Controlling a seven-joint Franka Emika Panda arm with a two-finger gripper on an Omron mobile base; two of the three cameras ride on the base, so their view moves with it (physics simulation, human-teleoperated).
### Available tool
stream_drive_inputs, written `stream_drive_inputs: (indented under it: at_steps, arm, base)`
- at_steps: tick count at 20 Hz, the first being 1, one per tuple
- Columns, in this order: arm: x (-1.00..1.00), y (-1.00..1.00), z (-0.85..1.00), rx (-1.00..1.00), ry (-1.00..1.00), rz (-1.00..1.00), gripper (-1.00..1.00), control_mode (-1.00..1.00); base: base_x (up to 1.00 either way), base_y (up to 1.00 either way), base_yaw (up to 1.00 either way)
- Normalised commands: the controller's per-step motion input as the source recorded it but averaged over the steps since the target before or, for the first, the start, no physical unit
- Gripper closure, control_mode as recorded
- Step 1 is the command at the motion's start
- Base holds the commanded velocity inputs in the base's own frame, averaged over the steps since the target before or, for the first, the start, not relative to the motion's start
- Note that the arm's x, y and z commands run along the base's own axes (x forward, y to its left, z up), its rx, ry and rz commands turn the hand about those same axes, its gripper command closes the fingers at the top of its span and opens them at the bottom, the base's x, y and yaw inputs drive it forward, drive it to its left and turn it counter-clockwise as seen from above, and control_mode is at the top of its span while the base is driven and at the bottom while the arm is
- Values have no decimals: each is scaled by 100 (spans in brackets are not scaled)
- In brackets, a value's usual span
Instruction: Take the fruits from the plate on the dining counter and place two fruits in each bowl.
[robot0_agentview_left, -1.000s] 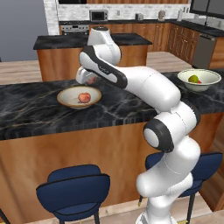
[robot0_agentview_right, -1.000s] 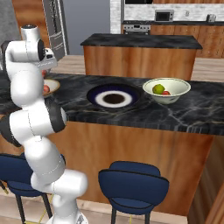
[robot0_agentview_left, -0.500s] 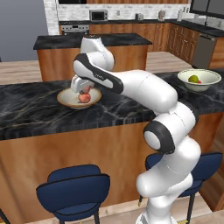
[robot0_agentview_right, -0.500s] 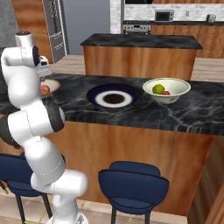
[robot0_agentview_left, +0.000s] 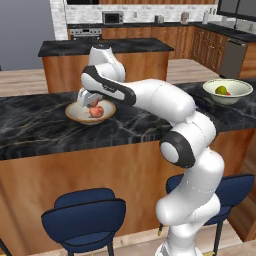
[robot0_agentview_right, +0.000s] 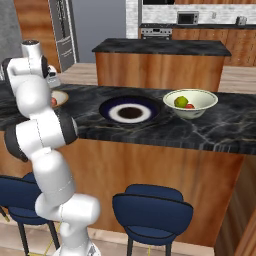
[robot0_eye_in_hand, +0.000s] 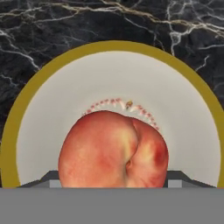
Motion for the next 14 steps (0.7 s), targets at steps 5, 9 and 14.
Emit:
stream_drive_inputs:
  at_steps: [5, 9, 14]
  arm:
    - [-9, 25, -1, 0, 2, 5, 100, -100]
    - [-11, 6, -2, 0, 1, 5, 100, -100]
    - [-8, 4, -26, 0, 0, 0, 100, -100]
  base:
    - [0, 0, 0]
    - [0, 0, 0]
    - [0, 0, 0]
